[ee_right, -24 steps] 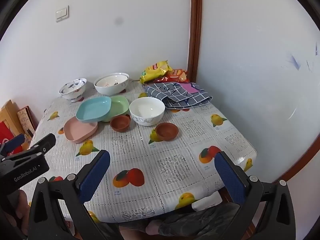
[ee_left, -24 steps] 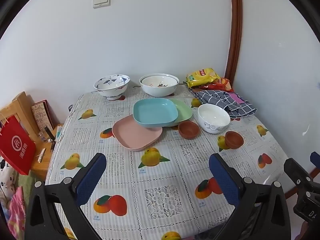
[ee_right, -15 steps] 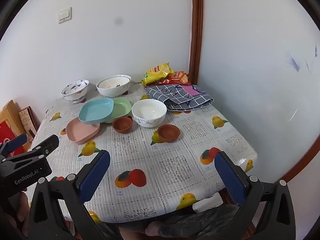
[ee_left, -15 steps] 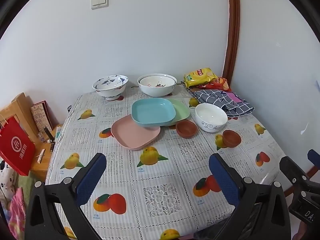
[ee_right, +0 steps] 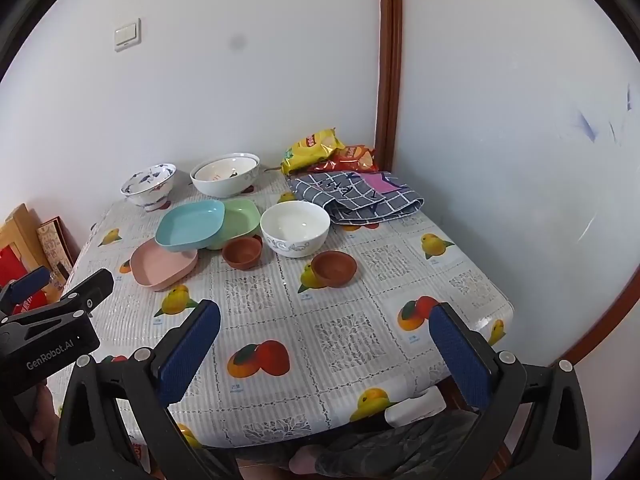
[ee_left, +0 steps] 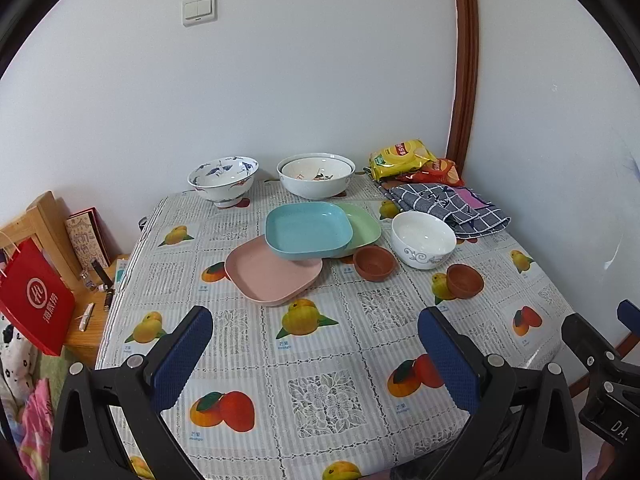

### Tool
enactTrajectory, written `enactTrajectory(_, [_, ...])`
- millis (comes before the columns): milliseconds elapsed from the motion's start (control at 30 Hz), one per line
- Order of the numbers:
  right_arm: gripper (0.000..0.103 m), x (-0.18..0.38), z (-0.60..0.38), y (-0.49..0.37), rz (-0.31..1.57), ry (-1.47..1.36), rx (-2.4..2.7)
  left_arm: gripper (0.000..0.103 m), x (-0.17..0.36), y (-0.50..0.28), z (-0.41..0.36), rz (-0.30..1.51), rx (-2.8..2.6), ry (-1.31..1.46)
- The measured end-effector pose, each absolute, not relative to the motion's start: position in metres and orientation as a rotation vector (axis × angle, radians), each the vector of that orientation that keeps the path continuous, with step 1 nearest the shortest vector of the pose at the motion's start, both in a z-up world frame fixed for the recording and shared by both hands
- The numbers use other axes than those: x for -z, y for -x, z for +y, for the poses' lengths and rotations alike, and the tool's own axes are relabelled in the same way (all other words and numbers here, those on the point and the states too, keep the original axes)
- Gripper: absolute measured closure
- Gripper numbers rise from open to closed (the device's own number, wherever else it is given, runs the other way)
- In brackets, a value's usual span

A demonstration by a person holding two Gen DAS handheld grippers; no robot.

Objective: Organize plates and bowls

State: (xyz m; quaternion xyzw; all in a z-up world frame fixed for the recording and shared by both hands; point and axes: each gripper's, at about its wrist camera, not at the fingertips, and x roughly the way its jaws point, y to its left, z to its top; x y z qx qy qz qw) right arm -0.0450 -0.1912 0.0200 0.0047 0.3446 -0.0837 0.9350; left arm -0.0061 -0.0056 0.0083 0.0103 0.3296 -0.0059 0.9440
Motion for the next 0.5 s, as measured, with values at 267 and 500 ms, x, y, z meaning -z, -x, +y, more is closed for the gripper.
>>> enactTrajectory(267, [0.000,-0.0195,-0.1922,0.0433,0.706,-0.011,0.176,0.000,-0.0076,0.0044,-0.0042,0.672,0.005,-0.019])
enactTrajectory(500, [0.000,-0.0178,-0.1882,0.0444,0.702,-0.002,0.173,0.000,-0.0070,0.0051,-0.0032,0.669,0.005,-0.015])
